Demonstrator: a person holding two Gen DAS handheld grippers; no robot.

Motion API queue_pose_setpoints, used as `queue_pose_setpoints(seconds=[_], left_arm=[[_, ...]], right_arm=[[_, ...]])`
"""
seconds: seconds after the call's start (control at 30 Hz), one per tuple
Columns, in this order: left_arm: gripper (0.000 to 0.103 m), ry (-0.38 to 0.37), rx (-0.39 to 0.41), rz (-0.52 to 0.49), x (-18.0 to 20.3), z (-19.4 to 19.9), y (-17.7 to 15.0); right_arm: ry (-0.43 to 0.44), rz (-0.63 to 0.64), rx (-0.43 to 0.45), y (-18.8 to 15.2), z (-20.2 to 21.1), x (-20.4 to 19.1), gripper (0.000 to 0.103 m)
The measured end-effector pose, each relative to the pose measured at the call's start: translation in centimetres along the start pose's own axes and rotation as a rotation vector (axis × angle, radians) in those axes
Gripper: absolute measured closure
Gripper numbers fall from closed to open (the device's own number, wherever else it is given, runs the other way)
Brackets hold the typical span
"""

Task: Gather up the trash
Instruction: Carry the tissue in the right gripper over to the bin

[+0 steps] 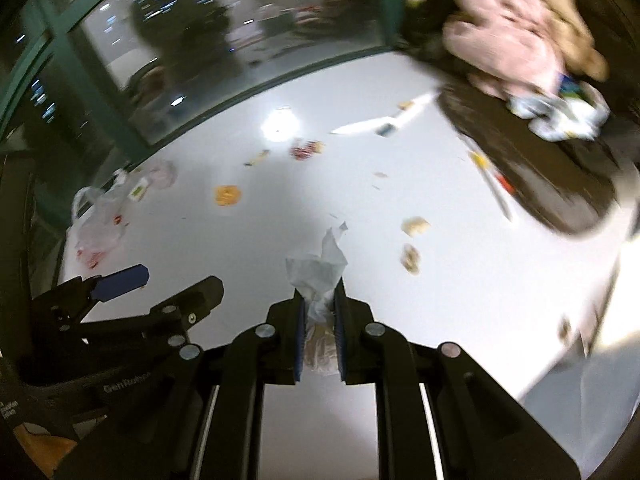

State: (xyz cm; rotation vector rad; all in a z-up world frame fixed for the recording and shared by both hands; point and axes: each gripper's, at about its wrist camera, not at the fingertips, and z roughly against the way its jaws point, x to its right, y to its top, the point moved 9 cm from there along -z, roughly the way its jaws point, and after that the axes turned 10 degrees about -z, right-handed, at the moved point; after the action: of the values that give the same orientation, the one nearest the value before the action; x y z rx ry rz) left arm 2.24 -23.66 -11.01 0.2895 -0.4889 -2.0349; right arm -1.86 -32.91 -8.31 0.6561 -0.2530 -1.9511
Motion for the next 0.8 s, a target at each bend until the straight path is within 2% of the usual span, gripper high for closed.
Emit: queue_pose_setpoints(seconds=[0.2, 0.3, 0.43, 0.57, 0.8], left_arm=[[0.016, -0.119, -0.013, -0.205, 7.0, 0.2, -3.0], [0.016, -0.172, -0.018, -0.278, 10.3, 0.7, -3.8], [0.016, -0.222, 0.007, -0.360, 14.6, 1.7, -3.6], [0.016, -0.264, 0.038, -0.390, 18.6, 2.5, -2.9], [0.016, -0.308, 0.064, -0.460, 28.3, 3.3, -1.3]], right_arm=[[-0.140, -0.184, 0.043, -5.1, 4.0, 5.8, 0.090], [-0.190, -0.262, 0.071, -6.5, 6.1, 8.2, 0.089], [-0.238, -0.324, 0.123, -7.1, 8.7, 11.0, 0.090], [-0.280, -0.360, 0.168, -7.5, 11.2, 14.2, 0.090], [-0.335, -0.404, 0.233, -7.2, 15.7, 21.8, 0.089]])
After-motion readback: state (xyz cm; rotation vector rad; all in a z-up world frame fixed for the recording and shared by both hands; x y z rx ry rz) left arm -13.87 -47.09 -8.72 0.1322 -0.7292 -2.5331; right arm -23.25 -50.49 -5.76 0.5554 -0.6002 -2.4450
